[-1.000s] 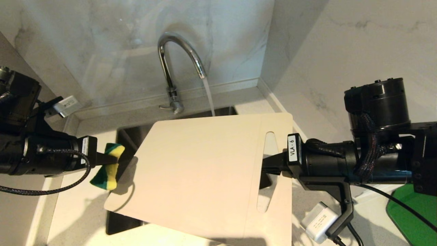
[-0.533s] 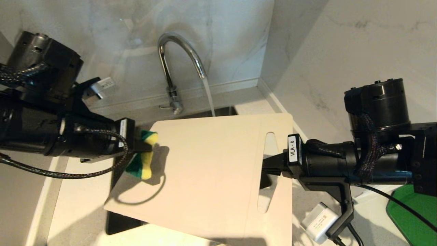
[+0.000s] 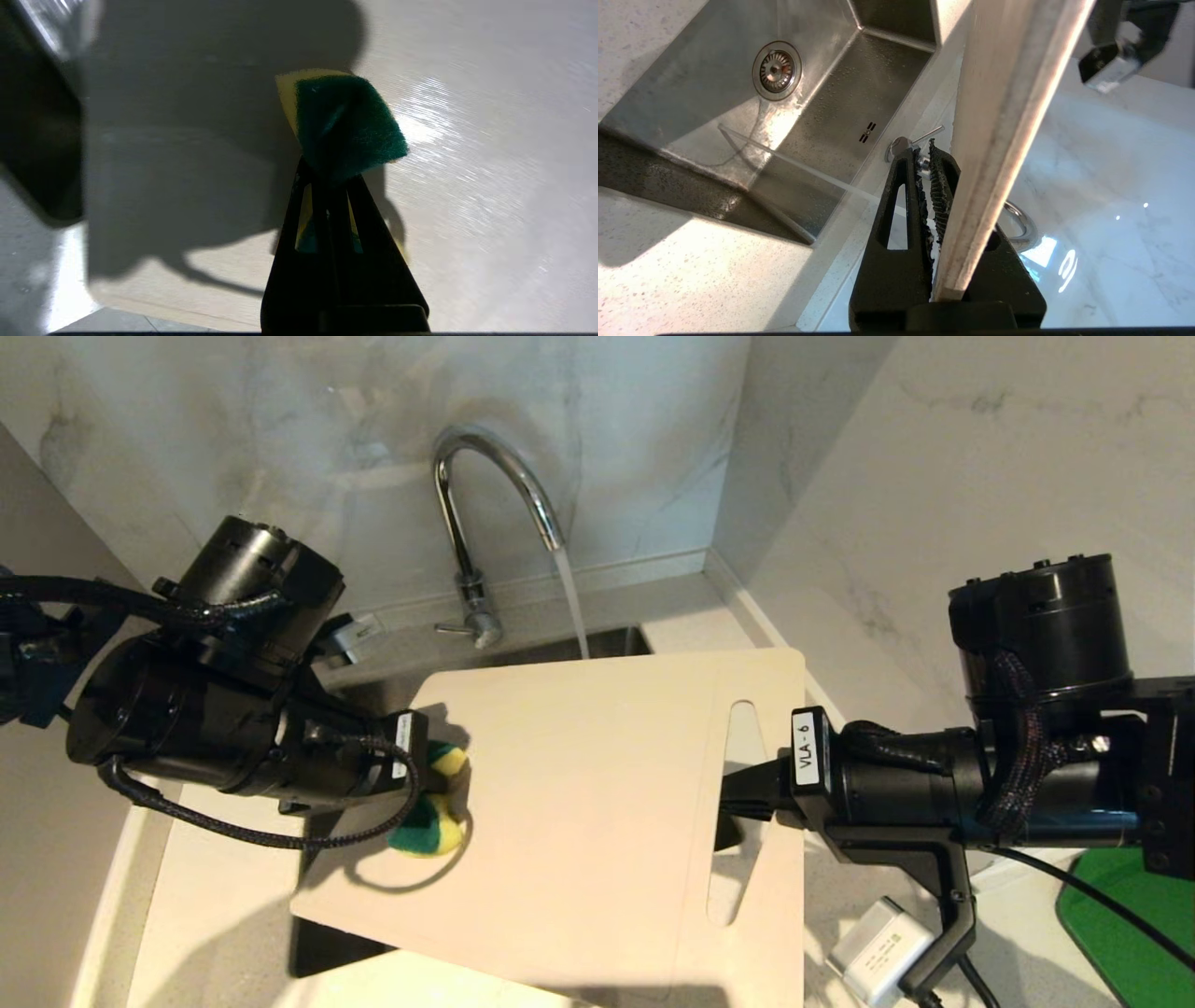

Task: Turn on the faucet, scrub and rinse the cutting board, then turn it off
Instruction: Scrub the cutting board underwater

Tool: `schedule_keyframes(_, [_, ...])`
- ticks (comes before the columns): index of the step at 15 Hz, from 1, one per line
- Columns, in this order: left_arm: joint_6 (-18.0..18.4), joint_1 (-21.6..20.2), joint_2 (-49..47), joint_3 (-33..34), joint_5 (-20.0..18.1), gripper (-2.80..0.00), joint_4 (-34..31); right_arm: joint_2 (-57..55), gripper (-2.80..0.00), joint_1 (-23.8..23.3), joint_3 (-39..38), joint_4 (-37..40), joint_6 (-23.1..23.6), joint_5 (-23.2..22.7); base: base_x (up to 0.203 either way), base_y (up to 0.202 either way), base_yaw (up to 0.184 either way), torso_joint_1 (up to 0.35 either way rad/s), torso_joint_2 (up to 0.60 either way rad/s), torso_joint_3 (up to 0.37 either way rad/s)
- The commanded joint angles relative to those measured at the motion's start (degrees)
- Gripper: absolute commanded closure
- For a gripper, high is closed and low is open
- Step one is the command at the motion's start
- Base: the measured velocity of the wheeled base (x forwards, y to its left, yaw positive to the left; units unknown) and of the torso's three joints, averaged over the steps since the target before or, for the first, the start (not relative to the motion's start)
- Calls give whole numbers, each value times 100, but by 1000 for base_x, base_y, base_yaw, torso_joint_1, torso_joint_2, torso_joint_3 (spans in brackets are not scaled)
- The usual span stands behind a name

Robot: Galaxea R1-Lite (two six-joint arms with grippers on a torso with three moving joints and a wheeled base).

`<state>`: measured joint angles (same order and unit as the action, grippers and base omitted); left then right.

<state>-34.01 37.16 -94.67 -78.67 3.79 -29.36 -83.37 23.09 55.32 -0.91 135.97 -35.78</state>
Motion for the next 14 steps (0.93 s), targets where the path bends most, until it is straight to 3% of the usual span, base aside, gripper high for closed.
schedule_keyframes(1, [-8,-295,-31,103,-35,0,-17,5,0,3,-3,-6,78,-26,0,0,0,0,0,0])
schedule_keyframes(5, [90,-715,50,457,-311,0,5,15,0,3,-3,-6,70,-26,0,0,0,0,0,0])
schedule_keyframes(8, [233,-1009,103,1135,-385,0,498,23,0,3,-12,-6,34,-26,0,0,0,0,0,0])
schedule_keyframes(11, [483,-1709,186,1436,-725,0,812,31,0,3,-12,-6,34,-26,0,0,0,0,0,0])
schedule_keyframes(14, [707,-2304,397,1202,-1116,0,823,31,0,3,-38,-6,34,-26,0,0,0,0,0,0])
